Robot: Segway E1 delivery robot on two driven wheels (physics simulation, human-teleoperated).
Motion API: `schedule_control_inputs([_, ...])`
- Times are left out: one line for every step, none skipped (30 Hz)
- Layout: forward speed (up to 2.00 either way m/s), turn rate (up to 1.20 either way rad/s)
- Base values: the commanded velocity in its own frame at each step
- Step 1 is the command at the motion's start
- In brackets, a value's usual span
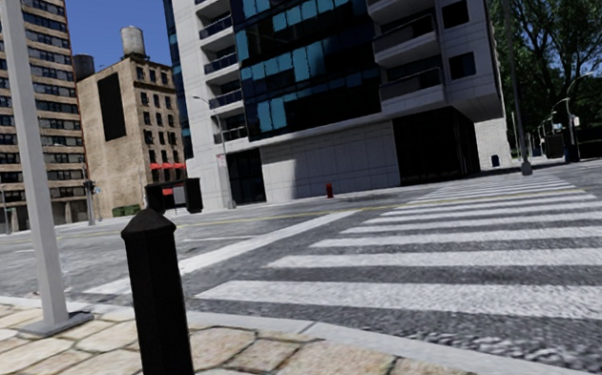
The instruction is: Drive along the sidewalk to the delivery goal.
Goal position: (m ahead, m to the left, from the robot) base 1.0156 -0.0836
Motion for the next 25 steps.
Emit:
schedule_control_inputs([0.00, 0.00])
schedule_control_inputs([0.00, 0.00])
schedule_control_inputs([0.00, 0.00])
schedule_control_inputs([0.00, 0.00])
schedule_control_inputs([0.00, 0.00])
schedule_control_inputs([0.00, 0.00])
schedule_control_inputs([0.00, 0.00])
schedule_control_inputs([0.00, 0.00])
schedule_control_inputs([0.00, 0.00])
schedule_control_inputs([0.00, 0.00])
schedule_control_inputs([0.00, 0.00])
schedule_control_inputs([0.00, 0.00])
schedule_control_inputs([0.00, 0.00])
schedule_control_inputs([0.00, 0.00])
schedule_control_inputs([0.00, 0.00])
schedule_control_inputs([0.00, 0.00])
schedule_control_inputs([0.00, 0.00])
schedule_control_inputs([0.00, 0.00])
schedule_control_inputs([0.00, 0.00])
schedule_control_inputs([0.00, 0.00])
schedule_control_inputs([0.00, 0.00])
schedule_control_inputs([0.00, 0.00])
schedule_control_inputs([0.00, 0.00])
schedule_control_inputs([0.00, 0.00])
schedule_control_inputs([0.00, 0.00])
